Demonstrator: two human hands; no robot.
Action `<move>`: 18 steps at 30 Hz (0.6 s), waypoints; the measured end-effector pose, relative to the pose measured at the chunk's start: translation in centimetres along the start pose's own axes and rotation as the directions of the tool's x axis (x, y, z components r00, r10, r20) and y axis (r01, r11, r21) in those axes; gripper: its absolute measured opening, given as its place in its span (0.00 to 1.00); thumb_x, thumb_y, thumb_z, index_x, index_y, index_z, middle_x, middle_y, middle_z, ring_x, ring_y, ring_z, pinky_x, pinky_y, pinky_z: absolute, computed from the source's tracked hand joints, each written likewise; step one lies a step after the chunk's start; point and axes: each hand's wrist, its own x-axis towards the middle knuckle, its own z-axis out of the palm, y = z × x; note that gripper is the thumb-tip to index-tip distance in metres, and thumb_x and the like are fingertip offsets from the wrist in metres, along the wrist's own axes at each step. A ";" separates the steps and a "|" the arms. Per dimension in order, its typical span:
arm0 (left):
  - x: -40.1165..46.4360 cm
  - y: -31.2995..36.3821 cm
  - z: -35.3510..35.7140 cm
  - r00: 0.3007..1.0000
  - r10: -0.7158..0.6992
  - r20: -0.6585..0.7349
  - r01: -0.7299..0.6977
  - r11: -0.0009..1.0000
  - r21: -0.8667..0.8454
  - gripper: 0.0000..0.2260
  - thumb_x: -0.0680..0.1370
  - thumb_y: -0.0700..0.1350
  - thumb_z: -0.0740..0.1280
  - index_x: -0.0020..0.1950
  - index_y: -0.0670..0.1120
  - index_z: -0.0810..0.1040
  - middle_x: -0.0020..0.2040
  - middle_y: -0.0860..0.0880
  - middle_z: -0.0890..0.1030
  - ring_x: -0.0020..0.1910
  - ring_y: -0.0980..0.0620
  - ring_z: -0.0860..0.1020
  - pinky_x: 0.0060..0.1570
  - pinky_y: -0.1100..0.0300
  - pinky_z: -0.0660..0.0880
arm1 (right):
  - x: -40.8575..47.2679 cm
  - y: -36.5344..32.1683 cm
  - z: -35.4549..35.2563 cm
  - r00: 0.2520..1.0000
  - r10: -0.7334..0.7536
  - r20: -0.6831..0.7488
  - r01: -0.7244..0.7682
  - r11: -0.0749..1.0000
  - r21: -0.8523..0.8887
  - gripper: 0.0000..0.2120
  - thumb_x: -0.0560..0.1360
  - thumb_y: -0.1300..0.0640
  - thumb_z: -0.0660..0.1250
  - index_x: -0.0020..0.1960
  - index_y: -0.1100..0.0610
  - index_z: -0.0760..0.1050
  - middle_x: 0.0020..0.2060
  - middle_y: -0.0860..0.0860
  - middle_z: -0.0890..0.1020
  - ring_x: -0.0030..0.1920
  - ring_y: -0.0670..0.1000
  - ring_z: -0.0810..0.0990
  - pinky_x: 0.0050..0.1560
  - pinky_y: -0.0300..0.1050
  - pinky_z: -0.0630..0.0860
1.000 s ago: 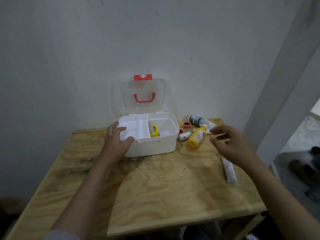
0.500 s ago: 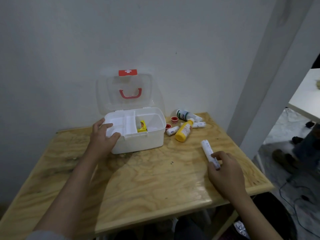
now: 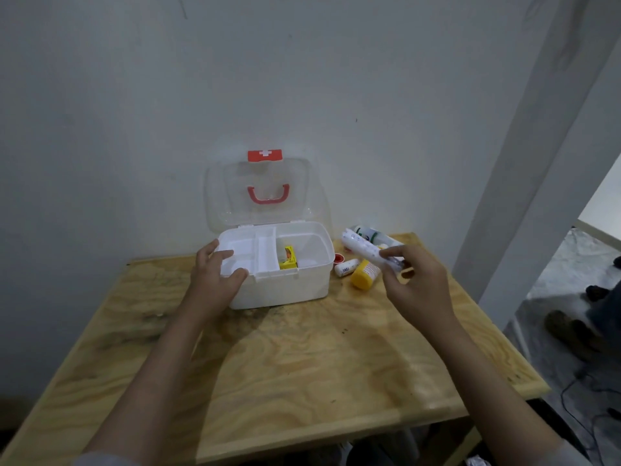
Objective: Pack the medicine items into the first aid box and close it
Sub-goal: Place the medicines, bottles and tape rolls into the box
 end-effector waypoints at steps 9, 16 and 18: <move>0.2 -0.2 -0.2 1.000 -0.009 0.020 0.008 1.000 0.001 0.21 0.74 0.49 0.66 0.66 0.46 0.69 0.75 0.49 0.57 0.73 0.45 0.60 0.70 0.45 0.64 | 4.1 -7.3 6.8 0.958 -0.081 0.276 0.067 0.996 0.058 0.10 0.70 0.59 0.69 0.51 0.59 0.81 0.46 0.52 0.84 0.38 0.48 0.80 0.40 0.37 0.72; 0.1 -0.1 -0.3 0.999 -0.016 0.030 0.015 0.999 0.033 0.23 0.74 0.51 0.66 0.67 0.47 0.68 0.75 0.49 0.57 0.72 0.45 0.60 0.69 0.44 0.65 | 4.6 -8.4 12.7 0.890 -0.040 0.454 0.048 0.999 -0.006 0.14 0.73 0.56 0.67 0.54 0.64 0.80 0.51 0.58 0.83 0.51 0.55 0.80 0.50 0.39 0.70; 0.1 -0.1 -0.3 1.000 -0.014 0.021 0.013 0.999 0.034 0.23 0.74 0.51 0.66 0.67 0.47 0.68 0.75 0.49 0.57 0.73 0.45 0.60 0.69 0.44 0.65 | 4.6 -8.3 13.5 0.868 -0.015 0.497 0.031 0.999 -0.023 0.14 0.75 0.55 0.66 0.54 0.63 0.80 0.51 0.56 0.82 0.51 0.54 0.79 0.50 0.40 0.69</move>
